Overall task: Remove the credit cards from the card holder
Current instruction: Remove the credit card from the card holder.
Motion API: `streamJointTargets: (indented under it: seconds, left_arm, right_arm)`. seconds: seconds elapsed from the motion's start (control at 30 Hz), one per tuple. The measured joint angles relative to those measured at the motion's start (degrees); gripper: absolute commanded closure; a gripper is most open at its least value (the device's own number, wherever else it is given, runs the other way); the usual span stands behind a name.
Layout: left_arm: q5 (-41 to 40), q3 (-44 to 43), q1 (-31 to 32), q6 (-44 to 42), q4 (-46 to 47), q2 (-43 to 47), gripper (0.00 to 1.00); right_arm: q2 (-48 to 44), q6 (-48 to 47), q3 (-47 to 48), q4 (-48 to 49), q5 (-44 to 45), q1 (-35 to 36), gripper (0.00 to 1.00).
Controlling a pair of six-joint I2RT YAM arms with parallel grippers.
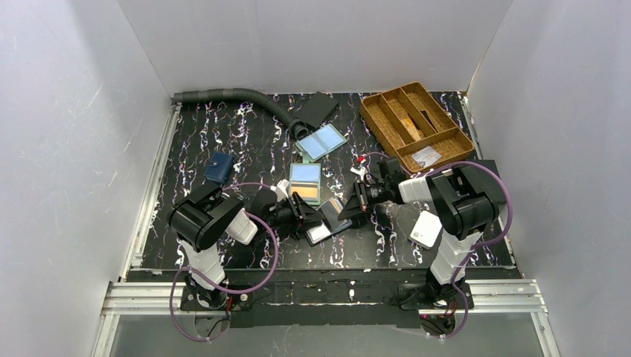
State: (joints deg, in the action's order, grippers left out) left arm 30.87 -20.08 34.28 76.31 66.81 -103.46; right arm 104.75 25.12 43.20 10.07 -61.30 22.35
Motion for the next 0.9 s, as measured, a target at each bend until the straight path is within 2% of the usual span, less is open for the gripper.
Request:
streamJointTargets:
  seconds: [0.4, 0.5, 0.57, 0.77, 0.9]
  left_arm:
    - [-0.44, -0.15, 0.00, 1.75, 1.73, 0.13, 0.59]
    - [-0.90, -0.17, 0.00, 3.06, 3.32, 0.17, 0.62]
    - [-1.42, -0.17, 0.00, 4.02, 4.70, 0.04, 0.68]
    - [-2.49, -0.02, -0.24, 6.58, 7.58, -2.27, 1.00]
    - [-2.56, 0.33, -0.39, 7.06, 8.33, -2.67, 1.00]
  right_arm:
    - [0.00, 4.74, -0.81, 4.07, -2.56, 0.00, 0.99]
    - [0.00, 5.86, -0.90, 5.31, -3.54, 0.00, 0.99]
    - [0.00, 6.25, -0.90, 5.75, -3.89, -0.09, 0.99]
    - [0.00, 6.84, -0.90, 6.88, -4.94, -0.61, 0.99]
    - [0.00, 5.88, -0.87, 5.99, -4.66, -0.72, 0.98]
